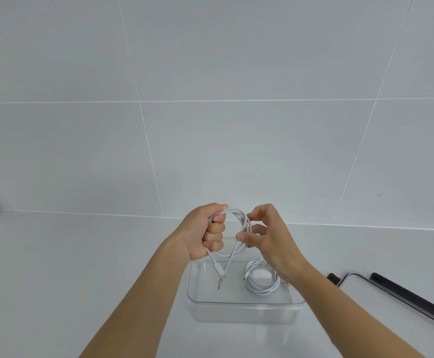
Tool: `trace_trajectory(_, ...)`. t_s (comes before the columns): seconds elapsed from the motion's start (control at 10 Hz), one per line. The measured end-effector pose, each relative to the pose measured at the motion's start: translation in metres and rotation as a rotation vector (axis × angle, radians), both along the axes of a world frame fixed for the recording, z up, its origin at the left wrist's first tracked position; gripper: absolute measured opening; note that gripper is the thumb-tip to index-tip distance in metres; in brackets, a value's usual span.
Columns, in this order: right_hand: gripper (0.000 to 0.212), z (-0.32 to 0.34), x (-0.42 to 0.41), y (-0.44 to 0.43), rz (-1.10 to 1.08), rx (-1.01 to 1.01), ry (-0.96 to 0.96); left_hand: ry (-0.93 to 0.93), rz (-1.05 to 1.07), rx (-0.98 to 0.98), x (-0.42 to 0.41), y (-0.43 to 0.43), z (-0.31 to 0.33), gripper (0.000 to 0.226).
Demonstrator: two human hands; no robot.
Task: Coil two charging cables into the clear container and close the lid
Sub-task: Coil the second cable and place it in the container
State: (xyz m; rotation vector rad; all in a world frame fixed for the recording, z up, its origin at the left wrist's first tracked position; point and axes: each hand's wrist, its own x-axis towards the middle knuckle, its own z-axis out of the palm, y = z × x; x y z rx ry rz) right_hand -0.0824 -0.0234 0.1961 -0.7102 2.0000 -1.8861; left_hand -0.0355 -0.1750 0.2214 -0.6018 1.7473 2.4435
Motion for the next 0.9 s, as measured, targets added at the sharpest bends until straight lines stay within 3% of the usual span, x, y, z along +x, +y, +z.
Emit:
trace_trajectory(0.1, 0.044, 0.001, -0.005, 0.001, 0.028, 0.045, -0.098, -0.012, -0.014, -0.019, 0.000, 0.002, -0.003, 0.045)
trace_trajectory(0.4, 0.019, 0.005, -0.010, 0.005, 0.037, 0.277, -0.069, -0.048, -0.053, -0.067, -0.003, 0.008, -0.012, 0.045)
trace_trajectory(0.9, 0.010, -0.002, -0.010, 0.001, 0.010, 0.310, 0.096, -0.020, -0.081, -0.031, 0.002, 0.012, -0.014, 0.045)
